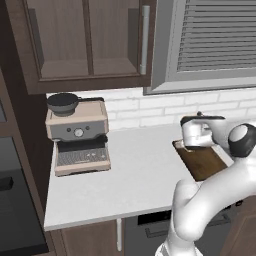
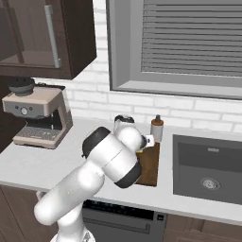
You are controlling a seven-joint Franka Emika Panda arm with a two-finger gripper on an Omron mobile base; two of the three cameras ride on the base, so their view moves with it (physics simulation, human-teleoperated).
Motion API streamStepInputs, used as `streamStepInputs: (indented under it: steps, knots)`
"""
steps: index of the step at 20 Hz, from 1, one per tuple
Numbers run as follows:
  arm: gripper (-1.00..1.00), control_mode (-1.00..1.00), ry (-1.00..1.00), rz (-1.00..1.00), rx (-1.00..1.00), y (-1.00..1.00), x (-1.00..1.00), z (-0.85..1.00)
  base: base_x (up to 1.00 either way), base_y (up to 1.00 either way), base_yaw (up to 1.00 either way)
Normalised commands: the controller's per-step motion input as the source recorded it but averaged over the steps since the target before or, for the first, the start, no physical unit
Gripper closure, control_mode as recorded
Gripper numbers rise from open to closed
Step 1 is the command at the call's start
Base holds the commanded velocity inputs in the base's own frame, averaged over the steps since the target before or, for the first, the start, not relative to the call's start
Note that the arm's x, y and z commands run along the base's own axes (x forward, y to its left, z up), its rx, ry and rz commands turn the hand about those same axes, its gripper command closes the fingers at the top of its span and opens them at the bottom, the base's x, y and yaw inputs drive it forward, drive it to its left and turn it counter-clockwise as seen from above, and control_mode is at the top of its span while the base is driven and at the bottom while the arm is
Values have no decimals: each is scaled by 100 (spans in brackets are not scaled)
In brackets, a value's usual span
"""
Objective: Pick up the sponge from the counter and clean the cutting board by briefly scrubbing or pressing down on the cutting board. Once finished, release the sponge.
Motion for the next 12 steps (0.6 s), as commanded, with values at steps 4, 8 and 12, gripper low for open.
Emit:
streamStepInputs:
  steps: [4,8,12]
  knots:
    - [100,-100,-7,-5,0,9,22,-12,0,0,0]
    - [100,-100,-1,-4,0,-6,-43,-18,0,0,0]
    - [100,-100,1,-7,1,-41,-73,-24,0,0,0]
